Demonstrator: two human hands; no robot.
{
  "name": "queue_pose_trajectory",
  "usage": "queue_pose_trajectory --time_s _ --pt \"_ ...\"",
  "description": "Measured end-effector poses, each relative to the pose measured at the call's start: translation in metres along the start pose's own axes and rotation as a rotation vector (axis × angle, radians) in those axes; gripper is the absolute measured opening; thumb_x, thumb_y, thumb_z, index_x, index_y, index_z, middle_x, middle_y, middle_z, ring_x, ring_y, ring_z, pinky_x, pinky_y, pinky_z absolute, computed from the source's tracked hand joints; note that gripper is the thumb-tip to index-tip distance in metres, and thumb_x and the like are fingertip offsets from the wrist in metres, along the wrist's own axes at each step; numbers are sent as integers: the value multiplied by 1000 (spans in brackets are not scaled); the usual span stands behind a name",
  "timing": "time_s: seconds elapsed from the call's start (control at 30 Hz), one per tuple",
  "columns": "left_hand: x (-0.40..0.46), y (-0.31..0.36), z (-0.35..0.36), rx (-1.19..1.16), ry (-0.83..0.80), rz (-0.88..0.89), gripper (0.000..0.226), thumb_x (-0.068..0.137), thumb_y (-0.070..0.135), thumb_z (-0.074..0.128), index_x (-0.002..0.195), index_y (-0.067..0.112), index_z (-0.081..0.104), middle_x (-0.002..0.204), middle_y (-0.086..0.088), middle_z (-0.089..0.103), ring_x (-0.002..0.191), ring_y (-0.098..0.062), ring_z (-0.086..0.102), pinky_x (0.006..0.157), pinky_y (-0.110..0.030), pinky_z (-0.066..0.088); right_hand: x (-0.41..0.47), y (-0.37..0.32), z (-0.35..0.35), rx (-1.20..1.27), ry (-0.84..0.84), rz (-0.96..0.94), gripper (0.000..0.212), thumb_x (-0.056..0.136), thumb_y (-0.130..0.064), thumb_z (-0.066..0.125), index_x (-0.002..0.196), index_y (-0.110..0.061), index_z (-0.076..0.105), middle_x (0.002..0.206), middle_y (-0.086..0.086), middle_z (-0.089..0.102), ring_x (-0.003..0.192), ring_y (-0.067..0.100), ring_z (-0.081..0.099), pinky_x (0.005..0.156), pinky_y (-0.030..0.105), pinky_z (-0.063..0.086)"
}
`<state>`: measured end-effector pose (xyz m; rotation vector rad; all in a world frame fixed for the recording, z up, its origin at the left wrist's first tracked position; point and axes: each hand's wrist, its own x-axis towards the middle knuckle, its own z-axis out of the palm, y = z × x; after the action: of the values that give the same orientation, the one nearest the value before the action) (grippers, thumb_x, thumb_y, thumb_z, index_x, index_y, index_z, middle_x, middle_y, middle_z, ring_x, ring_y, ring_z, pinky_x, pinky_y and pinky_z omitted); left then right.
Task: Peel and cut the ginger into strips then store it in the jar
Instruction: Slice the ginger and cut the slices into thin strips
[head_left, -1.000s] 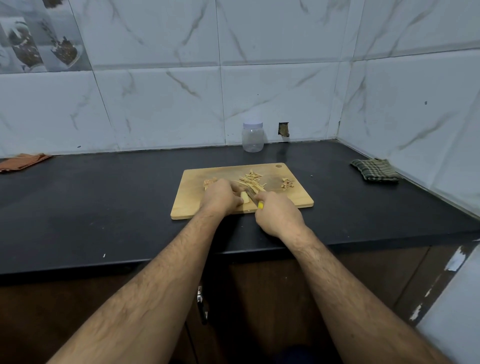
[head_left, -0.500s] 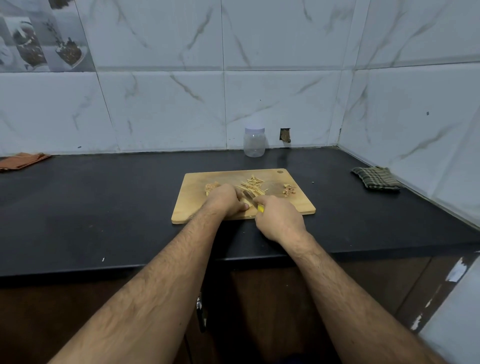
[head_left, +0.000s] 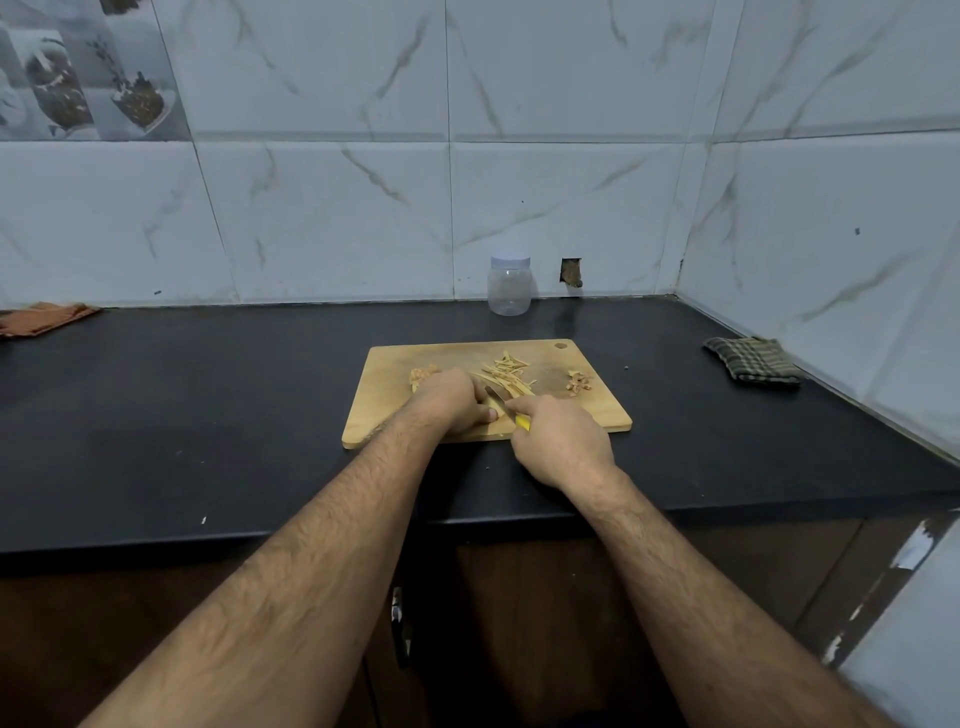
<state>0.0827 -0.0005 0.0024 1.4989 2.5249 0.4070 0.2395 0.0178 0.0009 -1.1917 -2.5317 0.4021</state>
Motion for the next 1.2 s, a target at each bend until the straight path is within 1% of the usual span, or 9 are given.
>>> queue_pose_trajectory --time_s 0.13,0.23,0.37,0.5,0.67,0.8,0.93,1.13,1.2 --pt "0 1 -1 23 -14 4 30 94 40 64 113 18 71 117 -3 68 112 -23 59 88 -29 45 1 -2 0 -15 -8 8 49 96 -19 52 141 -40 53 131 -3 63 112 19 59 77 31 48" --pt "-1 1 0 22 -12 3 30 94 40 64 114 18 71 119 -2 68 113 -23 59 92 -32 47 1 -5 0 -29 -31 6 50 96 -17 52 141 -38 52 132 -1 62 115 21 57 83 34 50" --pt "-4 3 -1 41 4 -8 38 94 41 63 128 23 65 127 1 65 120 -22 57 97 -32 46 2 -6 -3 -28 -64 9 51 96 -14 50 141 -38 52 134 2 59 117 23 57 86 36 50" --pt "-3 5 -3 64 -26 -14 35 95 39 62 124 20 67 125 -1 65 118 -22 57 95 -33 46 1 -9 -5 -29 -72 -2 51 97 -13 49 141 -37 53 133 3 60 116 23 57 87 36 50" --pt "-4 8 -6 84 -47 -25 39 96 40 61 132 24 63 138 1 59 128 -22 52 106 -33 41 -11 -5 -5 -28 -85 15 52 96 -10 48 141 -36 53 132 4 60 115 24 57 88 36 51" --pt "-5 9 -6 75 -52 -32 41 95 39 62 134 26 62 140 2 58 129 -23 51 107 -34 42 -27 4 -9 -34 -113 32 46 96 -13 49 135 -37 57 127 3 61 106 21 55 80 33 47" --pt "-7 11 -6 109 -58 -30 44 97 40 59 138 25 58 141 0 57 130 -24 51 107 -35 42 -33 6 -13 -36 -137 73 49 97 -15 50 141 -38 52 131 2 59 115 22 55 86 36 49" --pt "-8 12 -9 138 -92 -19 43 98 40 57 139 24 58 144 1 54 132 -23 48 107 -36 41 -27 5 -12 -23 -83 76 45 97 -15 49 136 -35 56 126 2 62 110 23 58 87 36 53" --pt "-7 11 -9 144 -87 -6 43 98 40 57 138 25 59 144 2 54 132 -23 48 108 -36 41 -21 2 -10 0 -57 67 47 96 -14 49 138 -34 56 129 2 63 112 23 58 89 36 53"
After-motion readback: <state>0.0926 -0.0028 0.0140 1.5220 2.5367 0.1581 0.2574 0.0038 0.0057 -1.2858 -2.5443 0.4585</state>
